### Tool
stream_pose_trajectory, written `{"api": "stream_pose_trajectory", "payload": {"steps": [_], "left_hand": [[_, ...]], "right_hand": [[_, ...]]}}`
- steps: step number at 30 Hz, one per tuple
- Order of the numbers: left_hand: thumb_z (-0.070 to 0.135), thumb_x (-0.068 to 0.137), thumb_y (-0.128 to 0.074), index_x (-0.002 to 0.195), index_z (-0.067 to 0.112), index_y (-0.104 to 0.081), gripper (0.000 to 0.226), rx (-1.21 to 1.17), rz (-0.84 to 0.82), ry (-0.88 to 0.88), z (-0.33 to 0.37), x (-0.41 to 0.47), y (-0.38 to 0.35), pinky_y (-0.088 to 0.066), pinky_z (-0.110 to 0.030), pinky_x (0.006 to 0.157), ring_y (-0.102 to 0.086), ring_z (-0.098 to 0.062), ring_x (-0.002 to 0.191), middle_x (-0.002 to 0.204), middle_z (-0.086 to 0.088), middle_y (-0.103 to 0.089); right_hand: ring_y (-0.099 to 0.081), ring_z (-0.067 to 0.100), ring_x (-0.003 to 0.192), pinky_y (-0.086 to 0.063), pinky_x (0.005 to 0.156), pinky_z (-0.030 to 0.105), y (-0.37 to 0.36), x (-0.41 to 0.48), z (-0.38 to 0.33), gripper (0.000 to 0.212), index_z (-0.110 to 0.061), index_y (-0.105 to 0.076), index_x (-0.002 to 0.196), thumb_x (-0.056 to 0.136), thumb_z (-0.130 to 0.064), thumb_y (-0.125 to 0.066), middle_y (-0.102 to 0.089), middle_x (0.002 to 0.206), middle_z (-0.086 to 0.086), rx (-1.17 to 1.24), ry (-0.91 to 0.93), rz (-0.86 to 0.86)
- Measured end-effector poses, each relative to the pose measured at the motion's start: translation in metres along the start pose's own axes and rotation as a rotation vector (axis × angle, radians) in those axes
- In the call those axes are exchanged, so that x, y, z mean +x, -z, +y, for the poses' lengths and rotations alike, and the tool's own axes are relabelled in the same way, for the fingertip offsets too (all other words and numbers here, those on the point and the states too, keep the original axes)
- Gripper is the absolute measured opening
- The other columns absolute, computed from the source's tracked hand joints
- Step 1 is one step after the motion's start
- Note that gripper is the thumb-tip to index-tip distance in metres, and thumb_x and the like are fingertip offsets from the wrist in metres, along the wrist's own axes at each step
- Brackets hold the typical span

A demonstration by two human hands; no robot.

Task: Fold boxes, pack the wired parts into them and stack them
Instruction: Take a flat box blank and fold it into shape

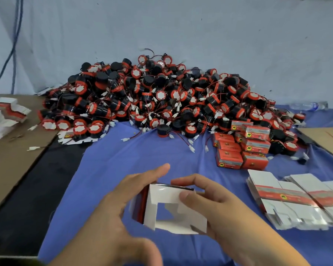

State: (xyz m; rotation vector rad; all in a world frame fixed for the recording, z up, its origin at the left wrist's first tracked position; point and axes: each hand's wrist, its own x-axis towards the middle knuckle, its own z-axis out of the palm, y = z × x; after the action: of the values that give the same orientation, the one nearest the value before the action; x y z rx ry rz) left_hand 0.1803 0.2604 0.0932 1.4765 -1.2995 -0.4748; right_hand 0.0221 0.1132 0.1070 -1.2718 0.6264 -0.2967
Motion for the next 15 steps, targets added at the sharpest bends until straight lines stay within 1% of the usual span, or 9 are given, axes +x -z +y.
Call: {"api": "stream_pose_trajectory", "payload": {"steps": [1,2,3,5,8,10,12,13,15], "left_hand": [[0.051,0.048,-0.084,0.131,0.052,-0.059,0.087,-0.072,0.009,0.004,-0.001,0.0,0.0,-0.042,-0.03,0.104,-0.055,0.0,0.126,0.135,0.017,-0.062],[0.063,0.058,-0.082,0.13,0.051,-0.059,0.077,-0.123,0.045,0.008,-0.003,0.001,0.0,-0.041,-0.034,0.107,-0.055,-0.006,0.129,0.135,0.014,-0.063],[0.075,0.064,-0.075,0.128,0.052,-0.06,0.07,-0.139,0.095,0.016,-0.004,0.003,-0.001,-0.045,-0.036,0.104,-0.058,-0.008,0.126,0.132,0.014,-0.065],[0.081,0.068,-0.067,0.12,0.052,-0.065,0.06,-0.085,0.171,0.07,-0.004,0.007,-0.009,-0.051,-0.039,0.096,-0.063,-0.006,0.116,0.125,0.017,-0.069],[0.066,0.072,-0.071,0.112,0.05,-0.07,0.044,-0.019,0.21,0.148,-0.003,0.008,-0.018,-0.05,-0.034,0.093,-0.064,-0.003,0.109,0.114,0.021,-0.071],[0.056,0.079,-0.077,0.109,0.053,-0.07,0.031,0.009,0.211,0.178,-0.005,0.008,-0.021,-0.049,-0.03,0.093,-0.064,0.0,0.109,0.11,0.024,-0.072],[0.049,0.078,-0.074,0.108,0.054,-0.07,0.03,-0.015,0.23,0.196,-0.005,0.008,-0.021,-0.052,-0.027,0.092,-0.065,0.002,0.108,0.109,0.024,-0.072],[0.047,0.076,-0.071,0.107,0.053,-0.07,0.031,-0.027,0.242,0.195,-0.006,0.007,-0.021,-0.053,-0.026,0.09,-0.066,0.002,0.107,0.109,0.023,-0.073],[0.047,0.075,-0.069,0.106,0.054,-0.071,0.032,-0.042,0.248,0.19,-0.004,0.006,-0.02,-0.055,-0.024,0.087,-0.066,0.003,0.106,0.108,0.023,-0.073]], "right_hand": [[-0.069,0.02,0.09,-0.061,0.078,0.041,0.003,-0.001,-0.001,0.019,-0.026,-0.076,0.104,0.098,-0.015,-0.062,-0.074,0.103,0.01,0.005,0.008,-0.005],[-0.07,0.019,0.089,-0.06,0.076,0.039,0.005,-0.001,-0.002,0.018,-0.025,-0.076,0.105,0.097,-0.015,-0.063,-0.074,0.105,0.01,0.015,0.014,-0.013],[-0.07,0.02,0.089,-0.06,0.075,0.039,0.006,-0.002,-0.002,0.018,-0.024,-0.076,0.105,0.096,-0.015,-0.064,-0.074,0.104,0.011,0.026,0.017,-0.017],[-0.07,0.023,0.089,-0.061,0.074,0.042,0.005,0.001,0.0,0.017,-0.021,-0.077,0.102,0.094,-0.013,-0.064,-0.073,0.098,0.012,0.037,0.013,0.006],[-0.069,0.034,0.097,-0.062,0.075,0.044,0.001,0.003,0.008,0.018,-0.021,-0.078,0.1,0.091,-0.014,-0.064,-0.073,0.102,0.011,0.046,0.005,0.052],[-0.07,0.032,0.103,-0.062,0.079,0.043,0.003,0.001,0.01,0.02,-0.027,-0.078,0.106,0.088,-0.025,-0.07,-0.074,0.11,0.006,0.057,0.019,0.031],[-0.071,0.025,0.107,-0.06,0.086,0.043,0.01,-0.002,0.011,0.033,-0.03,-0.075,0.117,0.085,-0.037,-0.077,-0.073,0.12,0.005,0.144,0.013,-0.058],[-0.069,0.027,0.113,-0.058,0.09,0.044,0.015,-0.003,0.011,0.039,-0.028,-0.071,0.124,0.086,-0.037,-0.077,-0.07,0.126,0.006,0.224,-0.001,-0.136],[-0.061,0.032,0.126,-0.053,0.098,0.048,0.024,-0.005,0.012,0.047,-0.024,-0.062,0.137,0.091,-0.03,-0.071,-0.062,0.139,0.01,0.349,0.009,-0.288]]}}
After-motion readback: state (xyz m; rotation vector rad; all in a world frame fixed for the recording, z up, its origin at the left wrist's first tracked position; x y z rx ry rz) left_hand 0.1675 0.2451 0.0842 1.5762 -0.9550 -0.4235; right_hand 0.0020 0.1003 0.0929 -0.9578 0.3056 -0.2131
